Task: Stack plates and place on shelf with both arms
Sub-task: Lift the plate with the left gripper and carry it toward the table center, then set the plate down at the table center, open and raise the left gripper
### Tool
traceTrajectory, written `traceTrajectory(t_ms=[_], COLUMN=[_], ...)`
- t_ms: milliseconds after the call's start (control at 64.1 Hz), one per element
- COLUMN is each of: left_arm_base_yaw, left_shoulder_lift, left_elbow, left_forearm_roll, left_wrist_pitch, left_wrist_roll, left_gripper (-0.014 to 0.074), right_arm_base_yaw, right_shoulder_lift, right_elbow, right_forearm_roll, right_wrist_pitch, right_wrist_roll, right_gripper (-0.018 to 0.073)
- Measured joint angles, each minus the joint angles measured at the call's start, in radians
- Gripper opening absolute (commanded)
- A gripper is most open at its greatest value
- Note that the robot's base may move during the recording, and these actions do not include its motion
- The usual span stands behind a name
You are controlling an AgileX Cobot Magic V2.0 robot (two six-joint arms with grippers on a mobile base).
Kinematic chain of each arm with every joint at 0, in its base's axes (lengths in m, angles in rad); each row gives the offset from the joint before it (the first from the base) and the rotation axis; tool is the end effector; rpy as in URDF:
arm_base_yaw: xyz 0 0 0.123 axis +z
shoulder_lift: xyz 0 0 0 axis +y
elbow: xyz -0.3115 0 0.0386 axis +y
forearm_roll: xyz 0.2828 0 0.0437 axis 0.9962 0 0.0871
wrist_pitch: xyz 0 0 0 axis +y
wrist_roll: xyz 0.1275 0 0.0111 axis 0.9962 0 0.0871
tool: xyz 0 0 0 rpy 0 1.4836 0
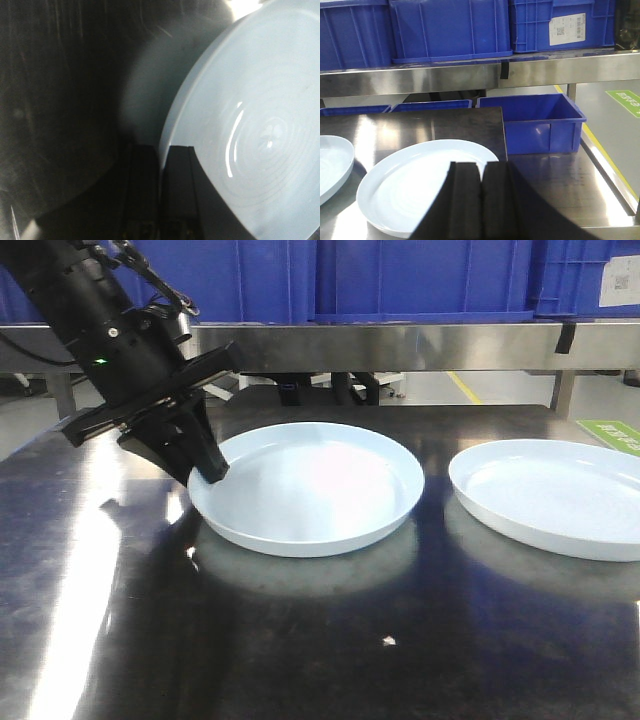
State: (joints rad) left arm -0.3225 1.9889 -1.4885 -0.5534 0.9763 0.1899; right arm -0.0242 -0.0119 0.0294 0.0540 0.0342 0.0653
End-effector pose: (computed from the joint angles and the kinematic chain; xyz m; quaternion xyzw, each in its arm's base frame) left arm 0.4188 -0.1987 0.1833 0.1152 0.9602 -0.2445 0.0710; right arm 0.0995 -0.0022 0.2011 0.0491 0.6927 0.0348 0.7187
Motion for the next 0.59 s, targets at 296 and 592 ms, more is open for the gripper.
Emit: traceTrajectory(t_ms=[296,592], left_arm_base_yaw=[0.000,-0.023], left_shoulder_lift=[0.000,-0.037], left_elbow=[0.000,0.002], left_forearm_roll=[-0.012,0.007], left_wrist_pitch=[0.020,0.026], left_wrist_roll=[-0.002,-0.006], left_gripper=[0.0316,0.0340], right_arm_base_yaw=[0.000,0.000], right_shoulder_lift=[0.000,0.000], right_elbow=[0.000,0.000], right_forearm_roll=[0.000,0.000], right_wrist_pitch=[0.000,0.000], right_wrist_roll=[0.000,0.000], right_gripper=[0.0057,0.0057])
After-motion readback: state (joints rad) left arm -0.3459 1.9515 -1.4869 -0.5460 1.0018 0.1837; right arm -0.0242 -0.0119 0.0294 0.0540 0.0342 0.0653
